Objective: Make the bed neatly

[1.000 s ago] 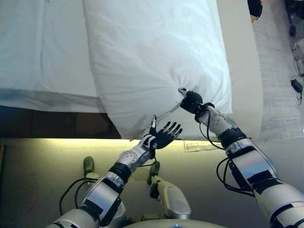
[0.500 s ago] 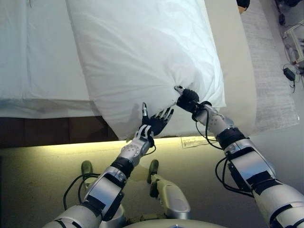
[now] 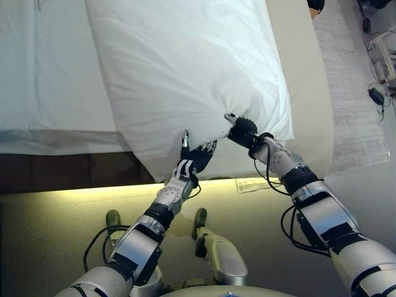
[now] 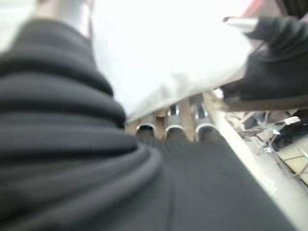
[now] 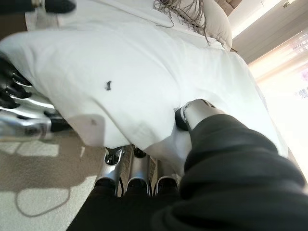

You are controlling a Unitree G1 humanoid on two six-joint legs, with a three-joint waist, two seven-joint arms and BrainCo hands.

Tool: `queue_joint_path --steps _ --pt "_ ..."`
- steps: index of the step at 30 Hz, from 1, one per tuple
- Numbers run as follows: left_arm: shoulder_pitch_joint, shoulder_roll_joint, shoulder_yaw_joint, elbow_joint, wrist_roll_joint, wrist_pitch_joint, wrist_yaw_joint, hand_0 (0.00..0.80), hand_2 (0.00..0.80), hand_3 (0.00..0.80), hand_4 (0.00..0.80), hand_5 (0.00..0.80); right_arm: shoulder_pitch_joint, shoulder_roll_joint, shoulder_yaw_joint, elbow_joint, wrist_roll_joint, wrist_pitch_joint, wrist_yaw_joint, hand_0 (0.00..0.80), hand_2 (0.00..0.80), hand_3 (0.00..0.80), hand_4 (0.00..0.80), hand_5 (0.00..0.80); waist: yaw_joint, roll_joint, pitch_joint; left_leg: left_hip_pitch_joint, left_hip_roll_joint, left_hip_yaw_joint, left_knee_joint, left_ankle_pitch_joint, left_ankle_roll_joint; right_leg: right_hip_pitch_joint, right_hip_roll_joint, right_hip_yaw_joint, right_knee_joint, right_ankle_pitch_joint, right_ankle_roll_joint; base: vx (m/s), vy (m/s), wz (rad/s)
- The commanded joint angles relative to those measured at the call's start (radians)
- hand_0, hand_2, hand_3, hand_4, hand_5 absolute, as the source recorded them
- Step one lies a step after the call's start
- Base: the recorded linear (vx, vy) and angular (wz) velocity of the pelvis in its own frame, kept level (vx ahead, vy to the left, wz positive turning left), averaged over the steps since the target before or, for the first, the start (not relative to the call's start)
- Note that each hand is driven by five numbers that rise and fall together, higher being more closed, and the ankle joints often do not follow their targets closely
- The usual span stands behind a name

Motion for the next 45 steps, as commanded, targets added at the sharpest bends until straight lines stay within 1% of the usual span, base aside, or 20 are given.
queue_joint_path --steps 1,11,15,16,17,18,20,24,26,28,29,31,33,36,41,43,45 --pt "-0.123 -0.053 0.055 -0.006 -0.025 -0.015 -0.037 0.8 0.8 0.8 0.8 0.8 -0.057 -0.06 -0.014 -0.089 0.031 -0.035 0.017 0.8 0.8 0.8 0.8 0.8 0.005 0.019 0.032 0.019 -0.016 0.017 -0.06 0.018 0.045 0.013 0.046 -0.039 0.038 -0.044 -0.005 0.0 0.046 0.03" --pt "-0.129 -0.01 0.102 0.029 -0.025 -0.031 -0.03 0.8 0.8 0.8 0.8 0.8 -0.062 -0.079 -0.03 -0.061 0.004 -0.032 0.002 0.8 0.8 0.8 0.8 0.8 0.016 0.064 0.042 0.018 -0.044 0.003 -0.08 0.032 0.048 0.009 0.019 -0.052 0.045 -0.047 -0.001 -0.014 0.086 0.04" --pt "-0.138 0.035 0.132 0.037 -0.025 -0.038 -0.008 0.8 0.8 0.8 0.8 0.8 -0.056 -0.093 -0.045 -0.043 -0.012 -0.022 0.004 0.8 0.8 0.8 0.8 0.8 0.026 0.077 0.048 0.013 -0.056 -0.006 -0.082 0.035 0.051 0.0 0.006 -0.064 0.053 -0.046 0.003 -0.021 0.093 0.05" --pt "-0.141 0.052 0.143 0.045 -0.025 -0.039 -0.006 0.8 0.8 0.8 0.8 0.8 -0.054 -0.099 -0.049 -0.032 -0.016 -0.013 0.006 0.627 0.627 0.627 0.627 0.627 0.029 0.081 0.05 0.011 -0.059 -0.008 -0.083 0.035 0.052 -0.002 0.003 -0.067 0.054 -0.045 0.005 -0.035 0.098 0.07" --pt "-0.146 0.067 0.156 0.054 -0.025 -0.033 -0.007 0.8 0.8 0.8 0.8 0.8 -0.054 -0.105 -0.054 -0.014 -0.017 -0.005 0.005 0.0 0.0 0.0 0.0 0.0 0.031 0.083 0.05 0.009 -0.061 -0.008 -0.083 0.036 0.052 -0.004 0.0 -0.071 0.055 -0.045 0.007 -0.038 0.11 0.07" --pt "-0.151 0.088 0.17 0.067 -0.025 -0.029 -0.01 0.8 0.8 0.8 0.8 0.8 -0.052 -0.112 -0.061 0.006 -0.013 0.003 -0.007 0.0 0.0 0.0 0.0 0.0 0.035 0.088 0.052 0.007 -0.064 -0.012 -0.084 0.037 0.052 -0.007 -0.003 -0.072 0.057 -0.043 0.009 -0.032 0.1 0.06" --pt "-0.154 0.122 0.192 0.077 -0.025 -0.028 -0.002 0.8 0.8 0.8 0.8 0.8 -0.04 -0.12 -0.071 0.032 -0.022 0.009 0.012 0.0 0.0 0.0 0.0 0.0 0.04 0.095 0.055 0.005 -0.071 -0.017 -0.088 0.037 0.055 -0.01 -0.008 -0.074 0.059 -0.044 0.01 -0.034 0.097 0.07" --pt "-0.148 0.222 0.237 0.118 -0.025 0.008 0.006 0.8 0.8 0.8 0.8 0.8 0.005 -0.14 -0.082 0.094 -0.135 0.011 0.045 0.0 0.0 0.0 0.0 0.0 0.056 0.11 0.058 0.005 -0.093 -0.031 -0.107 0.042 0.068 -0.018 -0.024 -0.081 0.059 -0.037 0.018 -0.051 0.098 0.12" --pt "-0.144 0.265 0.263 0.145 -0.005 0.035 -0.003 0.8 0.8 0.8 0.8 0.8 0.028 -0.142 -0.09 0.135 -0.149 0.008 0.088 0.0 0.0 0.0 0.0 0.0 0.064 0.118 0.055 0.012 -0.102 -0.034 -0.119 0.041 0.071 -0.017 -0.03 -0.085 0.057 -0.036 0.022 -0.029 0.103 0.16" --pt "-0.133 0.301 0.301 0.194 0.054 0.07 -0.041 0.8 0.8 0.8 0.8 0.8 0.053 -0.147 -0.104 0.184 -0.178 0.017 0.143 0.0 0.0 0.0 0.0 0.0 0.069 0.131 0.047 0.02 -0.112 -0.035 -0.129 0.04 0.075 -0.013 -0.04 -0.088 0.056 -0.038 0.025 -0.016 0.132 0.18" --pt "-0.132 0.309 0.309 0.207 0.064 0.078 -0.048 0.8 0.8 0.8 0.8 0.8 0.058 -0.148 -0.107 0.196 -0.187 0.02 0.157 0.0 0.0 0.0 0.0 0.0 0.068 0.134 0.043 0.019 -0.115 -0.036 -0.132 0.041 0.076 -0.014 -0.043 -0.089 0.055 -0.037 0.026 0.011 0.18 0.15" --pt "-0.111 0.354 0.355 0.255 0.103 0.115 -0.088 0.8 0.8 0.8 0.8 0.8 0.099 -0.151 -0.123 0.253 -0.231 0.046 0.235 0.0 0.0 0.0 0.0 0.0 0.072 0.156 0.029 0.03 -0.13 -0.036 -0.139 0.036 0.082 -0.009 -0.057 -0.087 0.054 -0.04 0.03 0.005 0.221 0.16" --pt "-0.082 0.379 0.386 0.289 0.132 0.135 -0.127 0.8 0.8 0.8 0.8 0.8 0.14 -0.153 -0.128 0.305 -0.291 0.06 0.32 0.0 0.0 0.0 0.0 0.0 0.073 0.176 0.018 0.039 -0.141 -0.035 -0.143 0.033 0.085 -0.003 -0.072 -0.084 0.052 -0.042 0.033 0.01 0.231 0.18" --pt "-0.051 0.395 0.42 0.316 0.162 0.14 -0.171 0.8 0.8 0.8 0.8 0.8 0.185 -0.154 -0.133 0.349 -0.345 0.067 0.37 0.0 0.0 0.0 0.0 0.0 0.076 0.201 0.008 0.042 -0.158 -0.033 -0.14 0.025 0.092 -0.003 -0.094 -0.085 0.051 -0.042 0.038 0.0 0.226 0.13" --pt "0.001 0.425 0.472 0.336 0.152 0.121 -0.238 0.8 0.8 0.8 0.8 0.8 0.249 -0.16 -0.162 0.387 -0.386 0.073 0.398 0.0 0.0 0.0 0.0 0.0 0.071 0.244 -0.002 0.038 -0.18 -0.027 -0.12 0.008 0.103 -0.01 -0.119 -0.076 0.06 -0.05 0.041 -0.022 0.239 0.04" --pt "0.016 0.434 0.486 0.335 0.136 0.117 -0.252 0.8 0.8 0.8 0.8 0.8 0.265 -0.165 -0.171 0.395 -0.392 0.067 0.402 0.0 0.0 0.0 0.0 0.0 0.072 0.255 -0.006 0.036 -0.186 -0.026 -0.117 0.003 0.106 -0.01 -0.126 -0.074 0.059 -0.052 0.043 -0.029 0.176 0.02" --pt "0.043 0.456 0.517 0.332 0.108 0.096 -0.261 0.8 0.8 0.8 0.8 0.8 0.29 -0.172 -0.187 0.401 -0.391 0.056 0.396 0.0 0.0 0.0 0.0 0.0 0.073 0.27 -0.011 0.037 -0.195 -0.027 -0.115 -0.003 0.11 -0.008 -0.134 -0.073 0.058 -0.053 0.046 -0.028 0.164 0.0"
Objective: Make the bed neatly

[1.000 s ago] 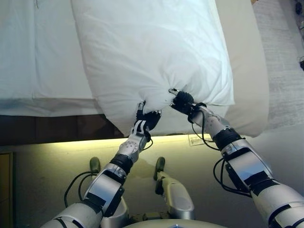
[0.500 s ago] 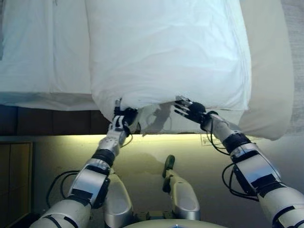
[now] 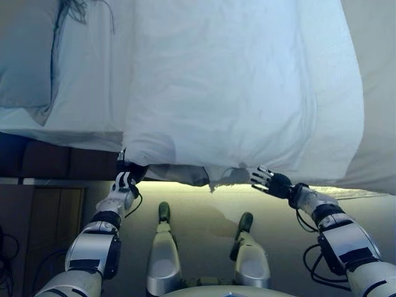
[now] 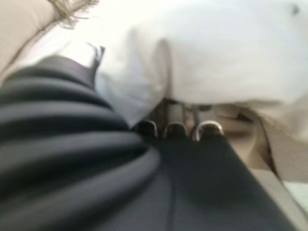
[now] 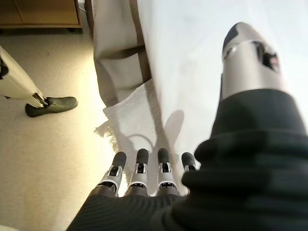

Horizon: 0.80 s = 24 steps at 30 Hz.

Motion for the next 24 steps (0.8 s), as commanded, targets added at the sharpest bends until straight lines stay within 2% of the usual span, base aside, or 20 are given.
queue_joint_path --steps 1,4,9,15,24 --pt "-0.025 0.134 0.14 0.048 -0.099 -0.072 -0.096 0.8 0.8 0.8 0.8 0.8 0.018 -0.039 -0.031 0.035 -0.01 -0.022 0.024 0.0 0.0 0.0 0.0 0.0 0.047 -0.008 -0.022 0.019 -0.066 0.037 -0.001 -0.072 0.061 -0.081 -0.021 0.028 0.117 -0.074 -0.006 -0.015 0.116 0.01" --pt "0.003 0.16 0.177 0.047 -0.12 -0.091 -0.083 0.8 0.8 0.8 0.8 0.8 0.032 -0.047 -0.042 0.04 -0.025 -0.026 0.027 0.0 0.0 0.0 0.0 0.0 0.049 0.004 -0.033 0.024 -0.073 0.038 -0.008 -0.075 0.063 -0.074 -0.027 0.026 0.11 -0.075 -0.004 -0.012 0.124 0.0" --pt "0.064 0.251 0.255 0.031 -0.114 -0.115 -0.042 0.8 0.8 0.8 0.8 0.8 0.063 -0.083 -0.048 0.024 -0.035 -0.021 0.035 0.0 0.0 0.0 0.0 0.0 0.061 0.026 -0.066 0.057 -0.088 0.04 -0.027 -0.086 0.062 -0.034 -0.035 0.015 0.085 -0.082 -0.004 0.005 0.107 0.01" --pt "0.137 0.354 0.339 0.055 -0.075 -0.093 0.021 0.8 0.8 0.8 0.8 0.8 0.116 -0.095 -0.057 0.021 -0.043 -0.025 0.033 0.0 0.0 0.0 0.0 0.0 0.083 0.048 -0.114 0.098 -0.101 0.041 -0.031 -0.098 0.065 0.027 -0.05 -0.014 0.063 -0.082 -0.002 0.04 0.092 0.04" --pt "0.231 0.456 0.454 0.114 -0.025 -0.053 0.089 0.8 0.8 0.8 0.8 0.8 0.193 -0.104 -0.069 -0.001 -0.054 -0.011 0.036 0.0 0.0 0.0 0.0 0.0 0.1 0.052 -0.181 0.152 -0.099 0.043 -0.033 -0.105 0.064 0.104 -0.052 -0.047 0.032 -0.08 -0.001 0.066 0.059 0.02"
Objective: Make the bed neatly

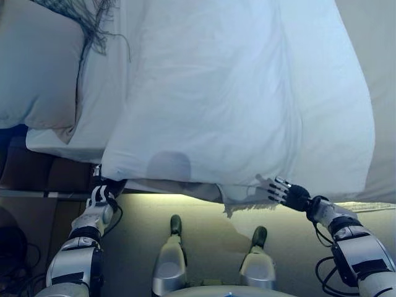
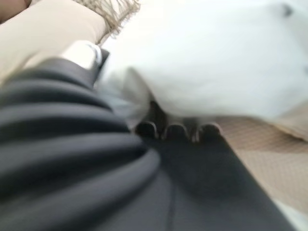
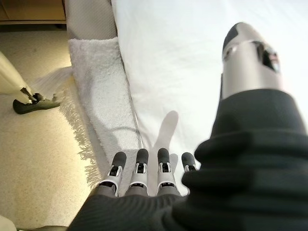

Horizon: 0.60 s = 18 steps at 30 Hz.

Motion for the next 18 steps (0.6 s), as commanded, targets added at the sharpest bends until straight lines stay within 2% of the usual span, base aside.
queue_joint_path --steps 1,5,9,11,12,14,15,18 --pt "0.118 0.36 0.277 0.128 -0.064 -0.119 -0.045 0.8 0.8 0.8 0.8 0.8 0.092 -0.028 0.002 0.034 -0.009 -0.004 0.02 0.0 0.0 0.0 0.0 0.0 0.1 -0.01 -0.148 0.047 -0.078 0.041 0.024 -0.111 0.06 -0.012 -0.039 -0.01 0.087 -0.086 -0.01 0.106 0.04 0.01" --pt "0.142 0.348 0.285 0.119 -0.011 -0.083 -0.075 0.8 0.8 0.8 0.8 0.8 0.129 -0.025 -0.019 0.03 0.003 -0.018 0.018 0.0 0.0 0.0 0.0 0.0 0.101 -0.019 -0.164 0.064 -0.083 0.054 0.063 -0.142 0.066 0.022 -0.048 -0.012 0.069 -0.078 -0.006 0.061 0.025 0.03" --pt "0.163 0.351 0.31 0.103 0.006 -0.059 -0.052 0.8 0.8 0.8 0.8 0.8 0.169 0.0 -0.073 0.02 0.034 -0.039 0.02 0.0 0.0 0.0 0.0 0.0 0.103 -0.022 -0.185 0.085 -0.113 0.072 0.079 -0.164 0.084 0.038 -0.088 -0.02 0.07 -0.023 0.012 0.009 0.063 -0.01" --pt "0.182 0.354 0.338 0.089 0.023 -0.043 -0.043 0.8 0.8 0.8 0.8 0.8 0.192 0.025 -0.104 0.018 0.027 -0.035 0.01 0.0 0.0 0.0 0.0 0.0 0.111 -0.014 -0.198 0.107 -0.119 0.099 0.07 -0.164 0.096 0.043 -0.078 -0.042 0.163 -0.062 0.001 -0.045 0.124 -0.15" --pt "0.185 0.355 0.343 0.086 0.032 -0.038 -0.04 0.8 0.8 0.8 0.8 0.8 0.202 0.034 -0.111 0.02 0.034 -0.036 0.004 0.0 0.0 0.0 0.0 0.0 0.109 -0.013 -0.204 0.109 -0.126 0.097 0.068 -0.161 0.106 0.036 -0.06 -0.03 0.225 -0.081 -0.007 -0.07 0.106 -0.21" --pt "0.179 0.348 0.328 0.074 0.023 -0.048 -0.037 0.8 0.8 0.8 0.8 0.8 0.237 0.052 -0.118 0.026 0.063 -0.041 0.015 0.0 0.0 0.0 0.0 0.0 0.095 -0.016 -0.215 0.113 -0.147 0.081 0.052 -0.152 0.127 -0.014 0.009 0.009 0.386 -0.124 -0.023 -0.078 0.072 -0.15" --pt "0.176 0.342 0.321 0.066 0.018 -0.056 -0.034 0.8 0.8 0.8 0.8 0.8 0.244 0.054 -0.12 0.026 0.065 -0.038 0.023 0.0 0.0 0.0 0.0 0.0 0.093 -0.018 -0.218 0.116 -0.154 0.081 0.042 -0.147 0.132 -0.028 0.03 0.014 0.432 -0.143 -0.028 -0.085 0.037 -0.01" --pt "0.14 0.299 0.278 0.018 0.003 -0.106 0.002 0.8 0.8 0.8 0.8 0.8 0.257 0.064 -0.13 0.037 0.081 -0.032 0.043 0.0 0.0 0.0 0.0 0.0 0.07 -0.033 -0.233 0.136 -0.206 0.037 -0.009 -0.12 0.146 -0.069 0.161 0.062 0.527 -0.15 -0.042 -0.095 -0.015 0.0"
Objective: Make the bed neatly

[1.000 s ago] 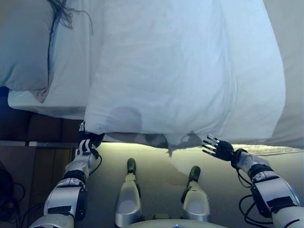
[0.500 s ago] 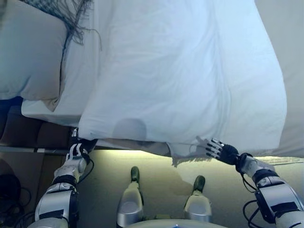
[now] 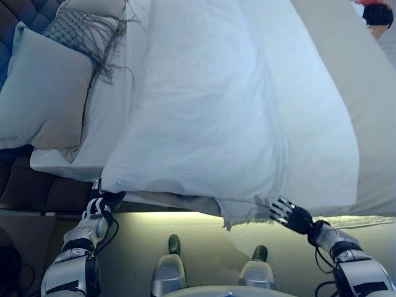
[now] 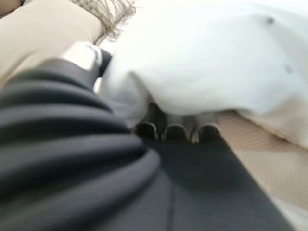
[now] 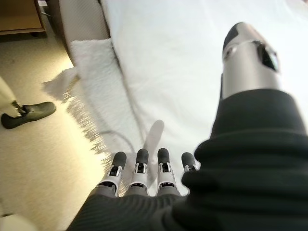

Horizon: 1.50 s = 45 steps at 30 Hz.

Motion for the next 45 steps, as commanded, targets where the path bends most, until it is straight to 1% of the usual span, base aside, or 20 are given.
queue_joint_path --steps 1,3,4,7,8,9,10,12,15,17,18,19,20,22,24,27,31,34,39,45 --pt "0.074 0.284 0.155 0.0 -0.123 -0.212 -0.025 0.8 0.8 0.8 0.8 0.8 0.043 0.025 -0.033 0.056 0.056 -0.017 0.035 0.0 0.0 0.0 0.0 0.0 0.068 -0.016 -0.164 0.041 -0.22 -0.002 -0.033 -0.059 0.133 -0.086 0.198 0.111 0.34 -0.125 -0.033 -0.092 -0.047 0.2" --pt "0.061 0.27 0.149 -0.004 -0.136 -0.228 0.003 0.8 0.8 0.8 0.8 0.8 0.043 0.027 -0.041 0.066 0.046 -0.021 0.031 0.0 0.0 0.0 0.0 0.0 0.059 -0.018 -0.175 0.04 -0.241 -0.05 -0.042 -0.047 0.129 -0.074 0.248 0.135 0.244 -0.148 -0.06 -0.059 -0.062 0.31" --pt "0.062 0.26 0.148 -0.004 -0.131 -0.234 0.011 0.8 0.8 0.8 0.8 0.8 0.04 0.028 -0.04 0.068 0.041 -0.023 0.025 0.0 0.0 0.0 0.0 0.0 0.061 -0.016 -0.182 0.034 -0.24 -0.058 -0.043 -0.04 0.123 -0.05 0.263 0.137 0.199 -0.177 -0.079 -0.031 -0.036 0.48" --pt "0.075 0.222 0.154 0.004 -0.117 -0.252 0.004 0.8 0.8 0.8 0.8 0.8 0.049 0.017 -0.045 0.062 -0.002 -0.03 0.021 0.0 0.0 0.0 0.0 0.0 0.074 -0.031 -0.173 -0.067 -0.235 -0.043 0.034 -0.016 0.098 0.038 0.298 0.159 0.092 -0.246 -0.121 -0.112 -0.008 0.1" --pt "0.077 0.21 0.152 0.0 -0.117 -0.26 0.005 0.8 0.8 0.8 0.8 0.8 0.042 0.008 -0.043 0.056 -0.007 -0.03 0.01 0.0 0.0 0.0 0.0 0.0 0.085 -0.043 -0.157 -0.124 -0.227 -0.055 0.115 -0.019 0.089 0.055 0.296 0.171 0.063 -0.265 -0.139 -0.225 -0.007 -0.16" --pt "0.074 0.204 0.152 -0.005 -0.115 -0.264 0.008 0.8 0.8 0.8 0.8 0.8 0.036 0.006 -0.044 0.054 -0.004 -0.028 0.001 0.0 0.0 0.0 0.0 0.0 0.084 -0.051 -0.151 -0.146 -0.213 -0.038 0.178 -0.031 0.087 0.048 0.289 0.164 0.056 -0.264 -0.148 -0.315 0.034 -0.22" --pt "0.069 0.192 0.148 -0.016 -0.11 -0.27 0.012 0.8 0.8 0.8 0.8 0.8 0.027 0.0 -0.046 0.05 0.004 -0.023 -0.012 0.0 0.0 0.0 0.0 0.0 0.079 -0.064 -0.137 -0.171 -0.179 -0.014 0.265 -0.056 0.084 0.033 0.272 0.146 0.059 -0.265 -0.16 -0.277 0.082 -0.2" --pt "0.063 0.16 0.135 -0.039 -0.124 -0.3 0.022 0.8 0.8 0.8 0.8 0.8 0.029 -0.013 -0.065 0.046 0.011 -0.011 -0.019 0.0 0.0 0.0 0.0 0.0 0.058 -0.079 -0.122 -0.179 -0.074 -0.015 0.339 -0.067 0.063 0.004 0.241 0.129 0.088 -0.274 -0.168 -0.255 0.182 -0.13" --pt "0.064 0.11 0.13 -0.066 -0.12 -0.344 0.018 0.8 0.8 0.8 0.8 0.8 0.075 -0.02 -0.112 0.053 0.015 -0.024 -0.021 0.0 0.0 0.0 0.0 0.0 0.015 -0.072 -0.119 -0.114 0.097 0.014 0.253 -0.037 0.03 -0.058 0.195 0.11 0.191 -0.315 -0.165 -0.193 0.32 0.11" --pt "0.046 0.091 0.122 -0.071 -0.113 -0.362 0.02 0.8 0.8 0.8 0.8 0.8 0.096 -0.033 -0.141 0.064 0.026 -0.036 -0.02 0.0 0.0 0.0 0.0 0.0 -0.003 -0.067 -0.114 -0.098 0.167 0.03 0.204 0.004 -0.001 -0.1 0.161 0.104 0.261 -0.341 -0.162 -0.187 0.343 0.11" --pt "0.03 0.086 0.114 -0.067 -0.111 -0.371 0.02 0.8 0.8 0.8 0.8 0.8 0.098 -0.043 -0.155 0.073 0.032 -0.041 -0.016 0.0 0.0 0.0 0.0 0.0 -0.012 -0.063 -0.108 -0.096 0.186 0.041 0.196 0.007 -0.011 -0.12 0.142 0.099 0.29 -0.348 -0.159 -0.141 0.334 0.14" --pt "0.009 0.084 0.102 -0.059 -0.115 -0.377 0.022 0.8 0.8 0.8 0.8 0.8 0.094 -0.055 -0.163 0.08 0.039 -0.044 -0.013 0.0 0.0 0.0 0.0 0.0 -0.025 -0.058 -0.104 -0.083 0.192 0.05 0.189 -0.019 -0.023 -0.142 0.116 0.101 0.328 -0.364 -0.144 -0.207 0.44 0.37" --pt "-0.023 0.087 0.079 -0.047 -0.132 -0.381 0.027 0.8 0.8 0.8 0.8 0.8 0.083 -0.071 -0.168 0.081 0.048 -0.044 -0.014 0.0 0.0 0.0 0.0 0.0 -0.046 -0.045 -0.085 -0.09 0.201 0.088 0.215 -0.023 -0.035 -0.176 0.075 0.094 0.365 -0.353 -0.13 -0.256 0.46 0.51" --pt "-0.084 0.099 0.03 -0.016 -0.2 -0.389 0.024 0.8 0.8 0.8 0.8 0.8 0.01 -0.141 -0.167 0.077 0.051 -0.01 -0.021 0.0 0.0 0.0 0.0 0.0 -0.056 -0.035 -0.03 -0.168 0.17 0.058 0.351 -0.067 -0.053 -0.262 0.003 0.135 0.451 -0.355 -0.103 -0.387 0.47 0.3" --pt "-0.135 0.117 -0.007 0.023 -0.242 -0.386 0.016 0.8 0.8 0.8 0.8 0.8 -0.077 -0.181 -0.146 0.094 0.066 -0.009 -0.027 0.0 0.0 0.0 0.0 0.0 -0.059 -0.027 0.008 -0.232 0.143 0.06 0.437 -0.142 -0.035 -0.351 -0.046 0.161 0.54 -0.349 -0.08 -0.376 0.437 0.32" --pt "-0.194 0.151 -0.014 0.058 -0.262 -0.377 0.031 0.8 0.8 0.8 0.8 0.8 -0.153 -0.193 -0.121 0.105 0.097 -0.018 -0.002 0.0 0.0 0.0 0.0 0.0 -0.05 -0.039 0.046 -0.355 0.113 0.042 0.588 -0.222 -0.031 -0.436 -0.077 0.198 0.607 -0.351 -0.072 -0.266 0.292 0.35" --pt "-0.264 0.229 -0.028 0.127 -0.265 -0.324 0.06 0.8 0.8 0.8 0.8 0.8 -0.194 -0.215 -0.092 0.113 0.093 -0.01 0.035 0.0 0.0 0.0 0.0 0.0 -0.054 -0.055 0.071 -0.479 0.101 0.022 0.729 -0.3 -0.009 -0.542 -0.103 0.25 0.68 -0.354 -0.064 -0.145 0.25 0.01" --pt "-0.3 0.255 -0.051 0.145 -0.269 -0.31 0.091 0.8 0.8 0.8 0.8 0.8 -0.224 -0.226 -0.074 0.112 0.108 -0.006 0.041 0.0 0.0 0.0 0.0 0.0 -0.05 -0.06 0.083 -0.559 0.094 0.015 0.796 -0.333 0.004 -0.614 -0.109 0.278 0.703 -0.343 -0.056 -0.142 0.187 -0.06" --pt "-0.305 0.264 -0.078 0.132 -0.27 -0.296 0.127 0.8 0.8 0.8 0.8 0.8 -0.255 -0.239 -0.043 0.072 0.135 0.005 0.037 0.0 0.0 0.0 0.0 0.0 -0.042 -0.062 0.097 -0.654 0.083 0.009 0.847 -0.348 0.014 -0.703 -0.106 0.31 0.711 -0.306 -0.038 -0.116 0.135 0.08" --pt "-0.311 0.276 -0.111 0.116 -0.305 -0.266 0.117 0.8 0.8 0.8 0.8 0.8 -0.277 -0.272 -0.02 0.056 0.176 0.016 0.041 0.0 0.0 0.0 0.0 0.0 -0.034 -0.069 0.108 -0.721 0.085 0.007 0.878 -0.354 0.006 -0.757 -0.099 0.327 0.707 -0.283 -0.019 -0.082 0.057 0.06"
